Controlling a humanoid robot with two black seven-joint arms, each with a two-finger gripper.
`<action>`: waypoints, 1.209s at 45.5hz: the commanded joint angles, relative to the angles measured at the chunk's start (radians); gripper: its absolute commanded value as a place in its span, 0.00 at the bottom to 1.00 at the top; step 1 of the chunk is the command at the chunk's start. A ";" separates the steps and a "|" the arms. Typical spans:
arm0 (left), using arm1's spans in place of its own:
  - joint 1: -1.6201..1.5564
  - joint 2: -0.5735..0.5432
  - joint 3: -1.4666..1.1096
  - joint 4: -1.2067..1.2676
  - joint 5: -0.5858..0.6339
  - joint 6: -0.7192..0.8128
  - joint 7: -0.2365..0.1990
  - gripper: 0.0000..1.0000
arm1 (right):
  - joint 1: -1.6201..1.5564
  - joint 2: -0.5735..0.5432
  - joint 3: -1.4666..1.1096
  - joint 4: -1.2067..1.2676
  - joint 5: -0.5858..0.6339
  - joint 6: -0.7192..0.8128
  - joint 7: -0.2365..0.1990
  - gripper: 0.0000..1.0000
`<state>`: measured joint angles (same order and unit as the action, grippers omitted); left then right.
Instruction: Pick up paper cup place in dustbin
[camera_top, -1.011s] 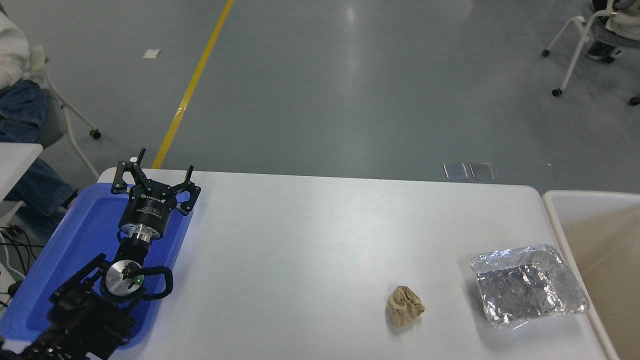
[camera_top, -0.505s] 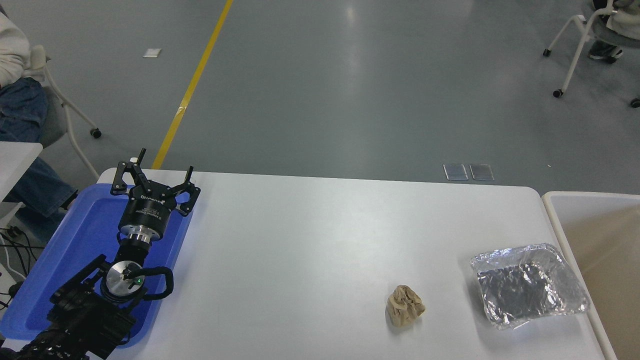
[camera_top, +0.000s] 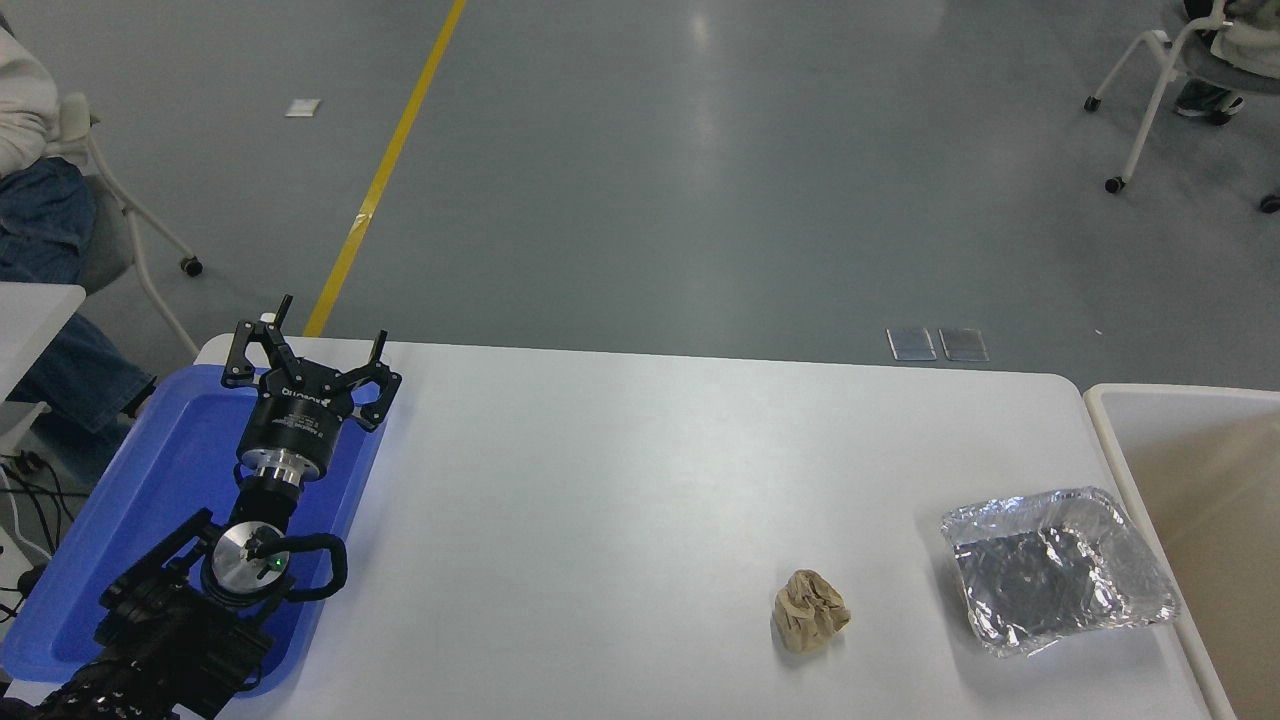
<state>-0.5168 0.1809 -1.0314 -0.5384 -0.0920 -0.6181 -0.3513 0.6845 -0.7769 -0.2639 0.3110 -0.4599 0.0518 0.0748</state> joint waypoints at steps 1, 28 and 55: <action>0.000 0.000 0.001 0.000 0.000 0.000 0.000 1.00 | -0.083 0.146 0.028 -0.135 0.063 -0.043 0.000 0.00; -0.003 -0.005 0.001 0.000 0.001 0.000 0.000 1.00 | -0.059 0.165 0.035 -0.138 0.087 -0.055 0.000 1.00; -0.003 -0.001 0.004 0.000 0.000 0.000 -0.006 1.00 | 0.331 0.208 -0.038 -0.003 0.058 -0.032 -0.009 1.00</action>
<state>-0.5191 0.1791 -1.0282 -0.5383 -0.0919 -0.6182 -0.3550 0.8284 -0.5836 -0.2394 0.2045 -0.3835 0.0154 0.0740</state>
